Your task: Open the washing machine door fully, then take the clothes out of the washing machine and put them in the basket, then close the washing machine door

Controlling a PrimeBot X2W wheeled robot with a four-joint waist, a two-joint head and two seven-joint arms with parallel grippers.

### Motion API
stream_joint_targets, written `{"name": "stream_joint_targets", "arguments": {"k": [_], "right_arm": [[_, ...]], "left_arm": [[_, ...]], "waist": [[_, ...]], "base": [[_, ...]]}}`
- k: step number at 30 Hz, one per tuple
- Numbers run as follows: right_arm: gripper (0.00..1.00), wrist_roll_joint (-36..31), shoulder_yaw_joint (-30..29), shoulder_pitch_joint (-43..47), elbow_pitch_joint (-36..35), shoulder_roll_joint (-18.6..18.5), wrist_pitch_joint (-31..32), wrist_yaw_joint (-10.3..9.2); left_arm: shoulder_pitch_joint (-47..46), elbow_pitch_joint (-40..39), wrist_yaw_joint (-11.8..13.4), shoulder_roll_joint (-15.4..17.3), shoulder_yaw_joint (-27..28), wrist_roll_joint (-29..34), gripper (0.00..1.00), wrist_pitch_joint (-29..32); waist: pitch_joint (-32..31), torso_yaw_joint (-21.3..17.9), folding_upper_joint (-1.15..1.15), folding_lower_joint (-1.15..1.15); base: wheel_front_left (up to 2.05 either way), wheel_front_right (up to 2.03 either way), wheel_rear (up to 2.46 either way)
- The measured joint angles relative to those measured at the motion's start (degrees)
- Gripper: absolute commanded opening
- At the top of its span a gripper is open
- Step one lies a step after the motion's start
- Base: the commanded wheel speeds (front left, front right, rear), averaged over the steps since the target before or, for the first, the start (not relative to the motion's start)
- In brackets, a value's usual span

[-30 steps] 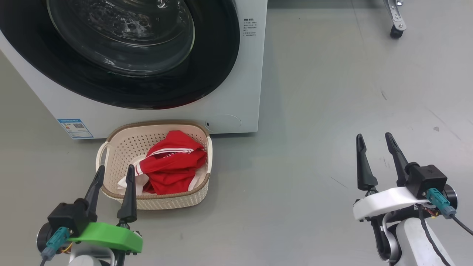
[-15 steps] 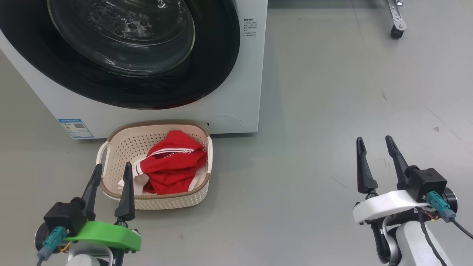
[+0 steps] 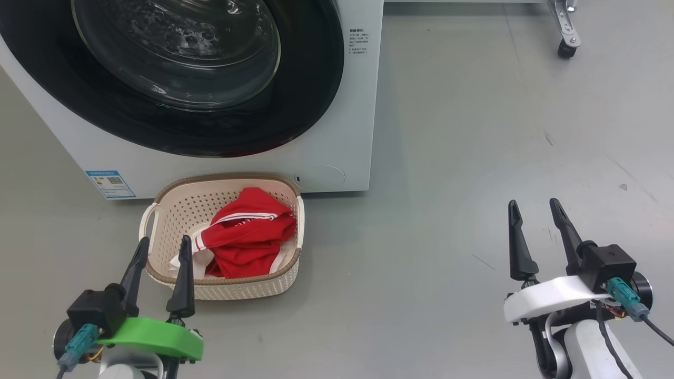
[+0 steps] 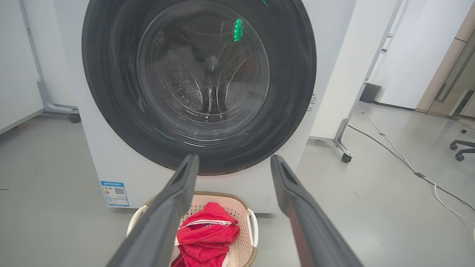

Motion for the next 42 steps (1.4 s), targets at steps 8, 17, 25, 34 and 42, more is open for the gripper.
{"name": "stream_joint_targets", "arguments": {"k": [8, 17, 25, 34, 42], "right_arm": [[1.0, -0.5, -0.2, 0.2, 0.0, 0.1, 0.0, 0.05], [1.0, -0.6, -0.3, 0.3, -0.1, 0.1, 0.0, 0.07], [0.0, -1.0, -0.2, 0.3, -0.1, 0.2, 0.0, 0.15], [0.0, 0.1, -0.1, 2.9, 3.1, 0.9, 0.3, 0.33], [0.0, 6.2, -1.4, 2.8, 3.1, 1.0, 1.8, 1.07]], "left_arm": [[0.1, 0.0, 0.0, 0.0, 0.4, -1.2, 1.0, 0.0], [0.7, 0.6, 0.0, 0.1, -0.4, -2.0, 1.0, 0.0], [0.9, 0.6, 0.0, 0.2, -0.9, -2.7, 0.0, 0.0], [2.6, 3.4, 0.0, -1.0, -1.2, -3.9, 0.0, 0.2], [2.6, 3.0, 0.0, -1.0, -0.8, -9.9, 0.0, 1.5]], "waist": [[-0.3, 0.0, 0.0, 0.0], [-0.3, -0.3, 0.0, 0.0], [-0.5, -0.6, 0.0, 0.0], [-0.5, -0.6, 0.0, 0.0], [-0.9, -0.6, 0.0, 0.0]], "base": [[0.0, 0.0, 0.0], [0.0, 0.0, 0.0], [0.0, 0.0, 0.0], [0.0, 0.0, 0.0], [0.0, 0.0, 0.0]]}}
